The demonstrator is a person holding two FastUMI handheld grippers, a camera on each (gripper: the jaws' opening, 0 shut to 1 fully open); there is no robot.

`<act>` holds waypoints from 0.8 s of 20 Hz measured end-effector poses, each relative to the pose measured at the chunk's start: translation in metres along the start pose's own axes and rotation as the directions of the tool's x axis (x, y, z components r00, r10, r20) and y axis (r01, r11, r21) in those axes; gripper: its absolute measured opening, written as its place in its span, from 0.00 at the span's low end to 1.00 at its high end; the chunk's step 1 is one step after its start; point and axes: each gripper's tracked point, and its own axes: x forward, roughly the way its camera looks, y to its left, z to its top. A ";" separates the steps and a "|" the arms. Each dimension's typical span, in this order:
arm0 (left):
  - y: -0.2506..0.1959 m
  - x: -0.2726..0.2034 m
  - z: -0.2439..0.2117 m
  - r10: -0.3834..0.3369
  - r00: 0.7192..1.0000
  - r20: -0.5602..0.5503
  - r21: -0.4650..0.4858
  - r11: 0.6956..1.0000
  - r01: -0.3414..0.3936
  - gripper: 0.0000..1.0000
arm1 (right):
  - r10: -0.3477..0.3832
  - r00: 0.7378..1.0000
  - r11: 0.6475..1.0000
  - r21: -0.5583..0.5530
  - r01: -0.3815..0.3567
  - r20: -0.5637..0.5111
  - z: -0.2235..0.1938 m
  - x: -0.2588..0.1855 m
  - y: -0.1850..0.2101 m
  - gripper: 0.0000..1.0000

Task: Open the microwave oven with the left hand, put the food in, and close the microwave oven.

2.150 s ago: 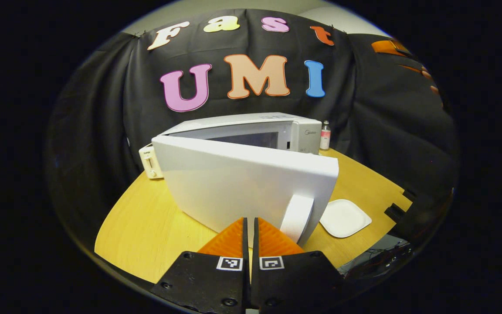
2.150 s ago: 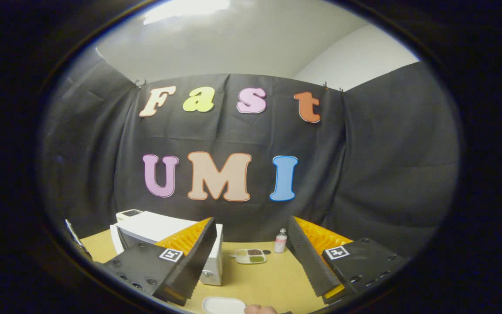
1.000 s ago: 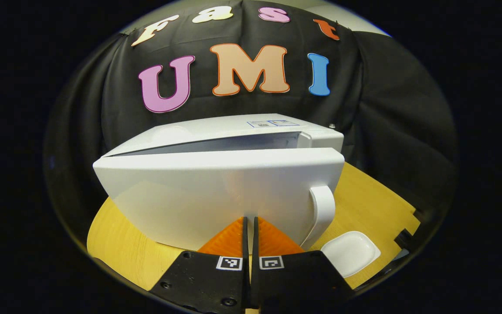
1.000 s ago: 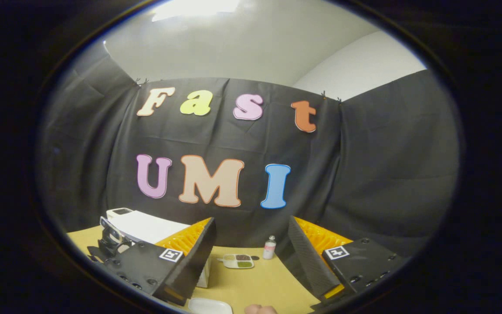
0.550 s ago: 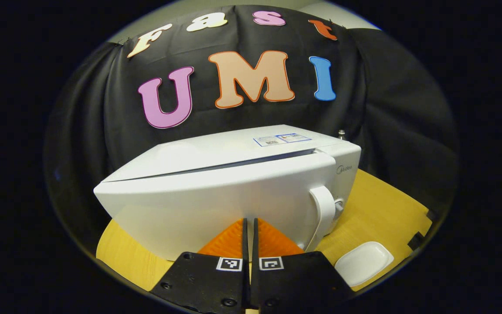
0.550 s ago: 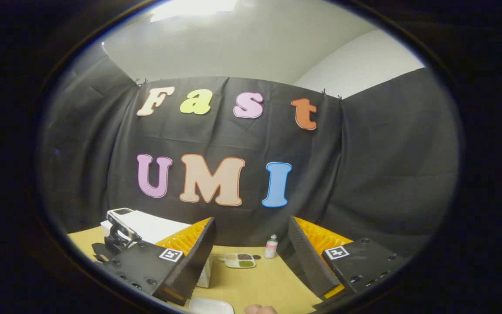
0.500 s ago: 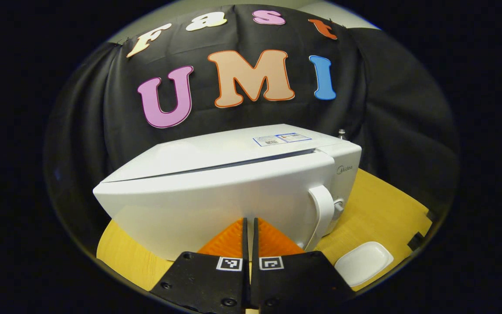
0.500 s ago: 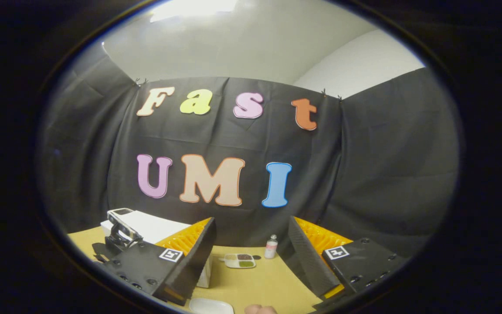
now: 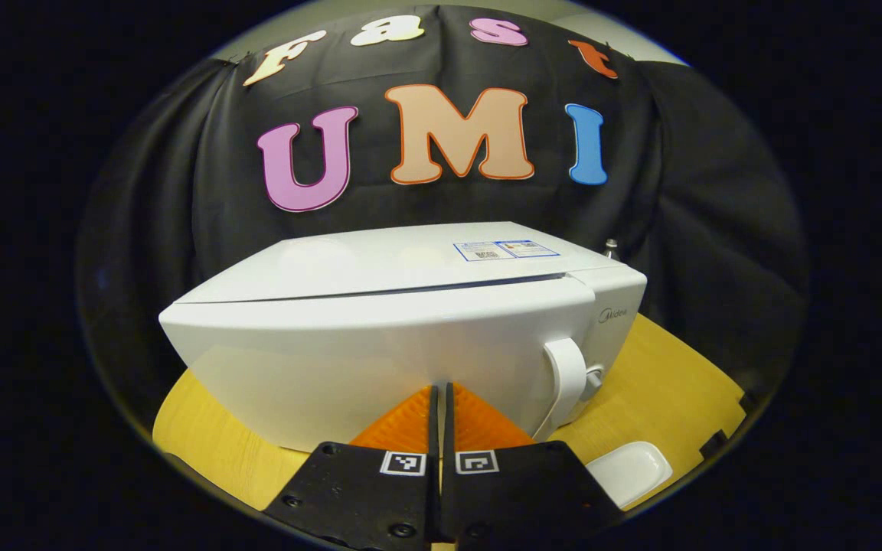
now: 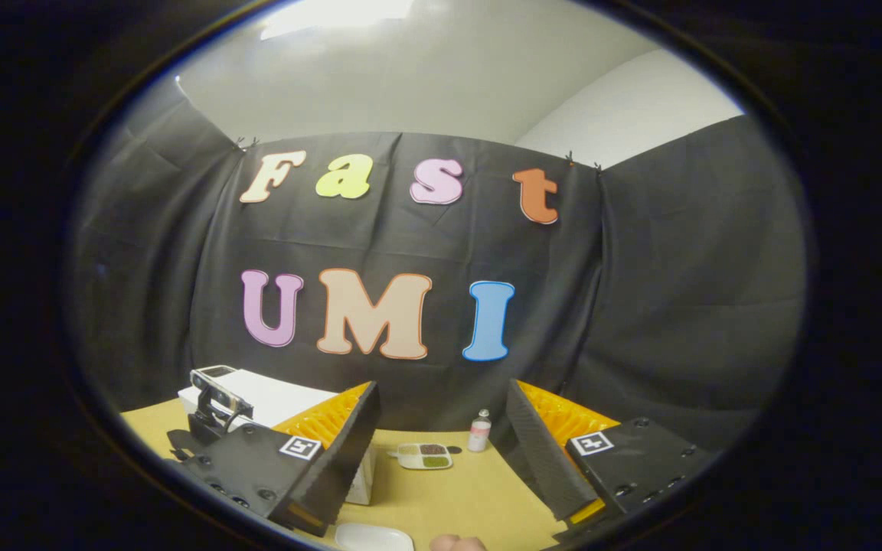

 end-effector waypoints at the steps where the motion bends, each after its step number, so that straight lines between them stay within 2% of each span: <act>1: -0.001 0.000 0.000 -0.003 1.000 -0.002 -0.001 1.000 0.003 0.00 | 0.003 1.000 1.000 0.004 -0.003 0.000 0.001 0.001 0.002 0.96; 5: 0.000 0.010 -0.002 0.010 1.000 -0.011 0.006 1.000 -0.010 0.00 | 0.017 1.000 1.000 0.006 -0.017 -0.004 0.001 -0.001 0.009 0.96; 6: -0.002 0.010 -0.007 0.002 0.999 -0.045 -0.008 1.000 -0.003 0.00 | 0.021 1.000 1.000 0.003 -0.021 -0.005 0.002 -0.003 0.010 1.00; 7: -0.001 0.010 -0.006 -0.004 0.999 -0.037 -0.020 1.000 0.004 0.01 | 0.022 1.000 1.000 -0.002 -0.022 -0.001 0.002 -0.004 0.010 0.96; 14: -0.002 0.008 -0.008 0.003 0.999 -0.049 -0.001 1.000 -0.003 0.00 | 0.003 1.000 1.000 -0.010 -0.003 -0.004 0.003 -0.011 0.007 0.96; 15: -0.001 0.007 -0.008 0.006 0.999 -0.051 0.003 1.000 -0.006 0.00 | 0.002 1.000 1.000 -0.006 -0.002 -0.005 0.003 -0.012 0.007 1.00; 16: 0.001 0.005 -0.008 0.011 0.999 -0.051 0.004 1.000 -0.011 0.00 | 0.002 1.000 1.000 -0.001 -0.002 -0.004 0.004 -0.013 0.007 0.96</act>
